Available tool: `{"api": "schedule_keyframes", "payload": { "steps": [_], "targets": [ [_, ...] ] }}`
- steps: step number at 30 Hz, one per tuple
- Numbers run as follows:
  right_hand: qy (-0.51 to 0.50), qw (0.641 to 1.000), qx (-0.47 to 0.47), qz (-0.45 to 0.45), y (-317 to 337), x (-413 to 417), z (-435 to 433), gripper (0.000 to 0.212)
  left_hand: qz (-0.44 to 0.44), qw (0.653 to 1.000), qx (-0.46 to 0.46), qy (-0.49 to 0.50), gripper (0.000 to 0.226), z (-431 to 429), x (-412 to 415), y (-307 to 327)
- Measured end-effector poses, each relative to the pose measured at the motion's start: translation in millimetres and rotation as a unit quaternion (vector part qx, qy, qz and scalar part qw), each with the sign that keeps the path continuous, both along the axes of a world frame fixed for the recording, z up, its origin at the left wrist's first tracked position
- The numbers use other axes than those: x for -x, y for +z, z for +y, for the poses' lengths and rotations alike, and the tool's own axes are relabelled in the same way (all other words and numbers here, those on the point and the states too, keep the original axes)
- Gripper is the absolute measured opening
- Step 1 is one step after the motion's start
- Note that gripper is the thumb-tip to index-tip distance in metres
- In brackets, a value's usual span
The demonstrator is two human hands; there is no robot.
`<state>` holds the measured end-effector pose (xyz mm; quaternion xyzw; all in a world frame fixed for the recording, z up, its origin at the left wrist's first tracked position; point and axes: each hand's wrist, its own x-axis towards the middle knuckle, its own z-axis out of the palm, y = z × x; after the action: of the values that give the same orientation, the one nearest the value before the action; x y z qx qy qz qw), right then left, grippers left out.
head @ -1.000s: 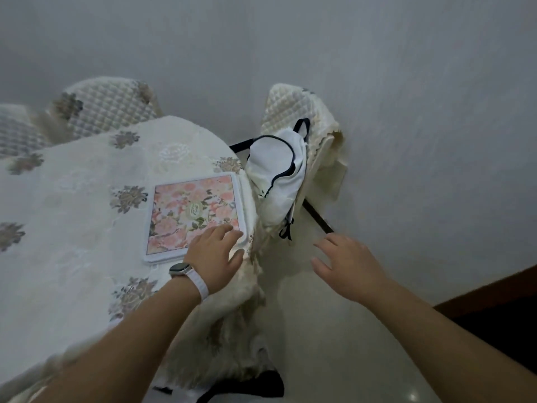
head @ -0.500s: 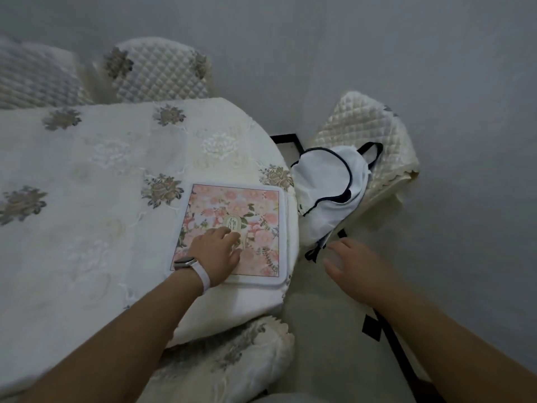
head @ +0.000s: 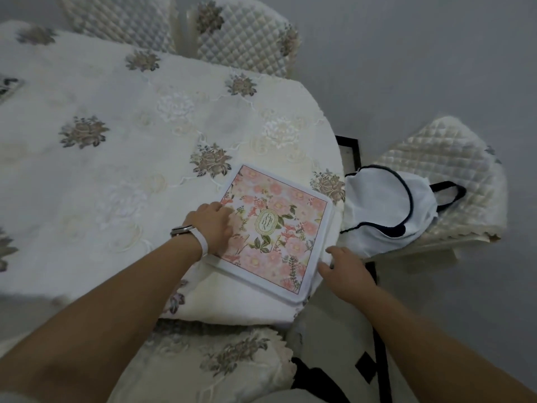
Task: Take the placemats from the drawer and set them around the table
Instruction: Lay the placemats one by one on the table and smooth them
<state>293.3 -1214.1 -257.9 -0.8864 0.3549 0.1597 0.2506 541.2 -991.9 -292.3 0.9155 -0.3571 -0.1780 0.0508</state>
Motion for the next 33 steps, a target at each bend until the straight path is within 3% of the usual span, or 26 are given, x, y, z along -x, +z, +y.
{"api": "schedule_keyframes", "payload": {
  "steps": [3, 6, 10, 15, 19, 21, 27, 33],
  "targets": [
    [-0.024, 0.999, -0.036, -0.01, -9.2, -15.2, -8.2, 0.041, 0.025, 0.999, -0.007, 0.033, 0.042, -2.8, -1.7, -0.1],
    [0.038, 0.999, -0.018, -0.006, -18.5, -29.2, -17.0, 0.021, 0.081, 0.989, 0.02, 0.123, 0.046, -6.1, 1.0, 1.7],
    [0.027, 0.999, -0.036, -0.012, -28.9, -41.5, -27.0, 0.032, 0.09, 0.973, 0.034, 0.211, 0.035, -17.2, 2.6, 1.2],
    [-0.009, 0.994, -0.092, -0.056, -37.1, -40.3, -36.1, 0.045, 0.1, 0.945, 0.017, 0.312, 0.057, -27.6, 0.9, -4.8],
    [-0.069, 0.977, -0.175, -0.103, -43.1, -39.3, -45.8, 0.026, 0.046, 0.937, 0.023, 0.347, 0.059, -37.8, 2.5, -10.5],
    [-0.108, 0.965, -0.199, -0.136, -45.8, -38.1, -48.2, 0.029, 0.025, 0.934, 0.016, 0.355, 0.057, -41.3, 3.5, -10.0],
    [-0.216, 0.911, -0.315, -0.158, -45.5, -39.4, -54.2, 0.037, 0.086, 0.903, 0.094, 0.41, 0.031, -46.8, 8.9, 4.5],
    [-0.201, 0.91, -0.325, -0.158, -42.5, -41.6, -56.0, 0.021, 0.135, 0.877, 0.108, 0.448, 0.016, -42.5, 34.5, 14.6]
  ]
}}
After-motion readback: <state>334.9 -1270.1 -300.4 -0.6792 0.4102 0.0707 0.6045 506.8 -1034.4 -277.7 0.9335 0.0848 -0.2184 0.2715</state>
